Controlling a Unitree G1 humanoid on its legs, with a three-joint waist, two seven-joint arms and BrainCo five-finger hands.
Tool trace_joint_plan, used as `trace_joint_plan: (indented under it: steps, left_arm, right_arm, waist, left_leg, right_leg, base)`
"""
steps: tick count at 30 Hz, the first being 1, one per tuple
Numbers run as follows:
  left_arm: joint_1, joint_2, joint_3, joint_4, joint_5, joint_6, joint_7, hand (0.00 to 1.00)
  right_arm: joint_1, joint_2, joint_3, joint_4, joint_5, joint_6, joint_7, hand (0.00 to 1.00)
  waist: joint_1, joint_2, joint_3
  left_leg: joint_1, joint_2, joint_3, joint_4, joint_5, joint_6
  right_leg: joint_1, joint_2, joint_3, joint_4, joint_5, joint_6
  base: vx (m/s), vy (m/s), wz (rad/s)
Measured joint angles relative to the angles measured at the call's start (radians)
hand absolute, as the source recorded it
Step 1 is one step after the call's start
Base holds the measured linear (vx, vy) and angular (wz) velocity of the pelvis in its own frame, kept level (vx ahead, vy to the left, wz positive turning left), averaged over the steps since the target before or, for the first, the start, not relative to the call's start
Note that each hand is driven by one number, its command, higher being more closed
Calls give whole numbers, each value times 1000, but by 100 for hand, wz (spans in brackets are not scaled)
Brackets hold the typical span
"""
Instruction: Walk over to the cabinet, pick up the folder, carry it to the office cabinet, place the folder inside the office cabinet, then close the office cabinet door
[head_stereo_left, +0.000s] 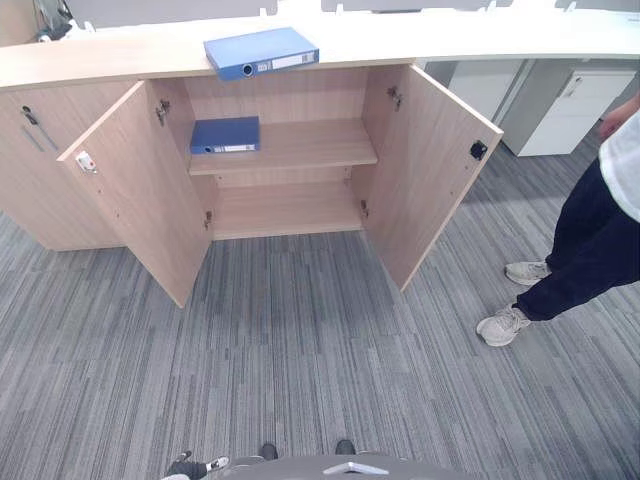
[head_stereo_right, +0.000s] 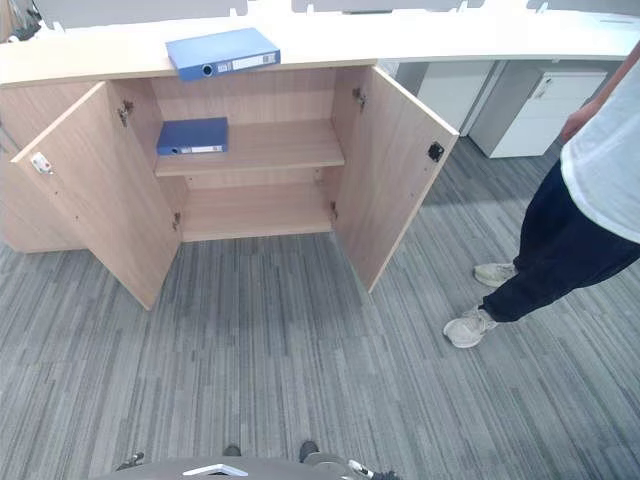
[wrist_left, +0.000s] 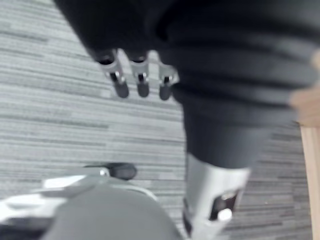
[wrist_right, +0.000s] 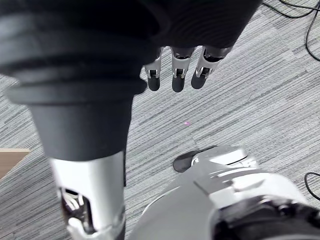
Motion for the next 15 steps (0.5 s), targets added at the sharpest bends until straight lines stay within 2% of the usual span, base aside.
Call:
trace_joint_plan:
  steps: [6, 15]
  left_arm:
    - [-25, 4, 0, -1, 1, -2, -1, 0]
    - [-30, -2, -11, 0, 1, -6, 1, 0]
  right_arm:
    - [-38, 8, -15, 3, -12, -1, 1, 0]
    - [-52, 7, -15, 1, -21, -1, 1, 0]
  waist:
    - [-3, -8, 16]
    - [-3, -3, 24]
  left_leg:
    - [37, -1, 6, -14, -10, -16]
    - [40, -1, 14, -22, -4, -14]
  right_leg:
    - [44, -1, -20, -27, 1, 5]
    - [43, -2, -23, -29, 1, 7]
  base:
    - [59, -1, 1]
    - [-45, -18, -1]
